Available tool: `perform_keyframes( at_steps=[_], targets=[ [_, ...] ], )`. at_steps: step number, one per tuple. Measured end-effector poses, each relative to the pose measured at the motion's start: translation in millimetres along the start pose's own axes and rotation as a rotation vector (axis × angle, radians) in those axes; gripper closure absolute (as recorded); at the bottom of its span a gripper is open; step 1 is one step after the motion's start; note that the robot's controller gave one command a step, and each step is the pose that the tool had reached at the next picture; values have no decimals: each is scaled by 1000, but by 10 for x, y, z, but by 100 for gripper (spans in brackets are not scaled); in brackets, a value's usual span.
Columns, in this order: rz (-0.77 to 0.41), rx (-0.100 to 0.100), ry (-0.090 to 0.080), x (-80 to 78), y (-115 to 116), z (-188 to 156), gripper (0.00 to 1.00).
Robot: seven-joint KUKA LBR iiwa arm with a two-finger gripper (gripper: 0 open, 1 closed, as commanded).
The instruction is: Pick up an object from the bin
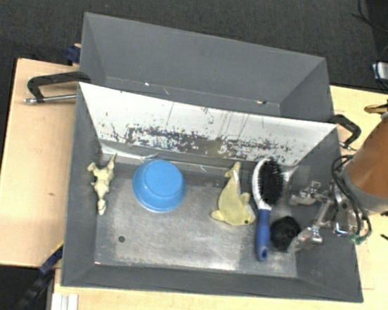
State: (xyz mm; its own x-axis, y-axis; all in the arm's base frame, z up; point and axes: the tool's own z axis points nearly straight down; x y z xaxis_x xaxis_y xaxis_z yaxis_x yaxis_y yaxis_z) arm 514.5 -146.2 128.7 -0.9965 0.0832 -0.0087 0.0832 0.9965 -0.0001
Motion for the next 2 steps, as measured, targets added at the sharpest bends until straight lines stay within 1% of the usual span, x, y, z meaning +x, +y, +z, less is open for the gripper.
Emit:
perform_keyframes(
  at_steps=[1, 2],
  targets=[
    [122, -1, 7, 1, 48, 574, 0],
    [122, 0, 5, -10, 51, 567, 0]
  ],
)
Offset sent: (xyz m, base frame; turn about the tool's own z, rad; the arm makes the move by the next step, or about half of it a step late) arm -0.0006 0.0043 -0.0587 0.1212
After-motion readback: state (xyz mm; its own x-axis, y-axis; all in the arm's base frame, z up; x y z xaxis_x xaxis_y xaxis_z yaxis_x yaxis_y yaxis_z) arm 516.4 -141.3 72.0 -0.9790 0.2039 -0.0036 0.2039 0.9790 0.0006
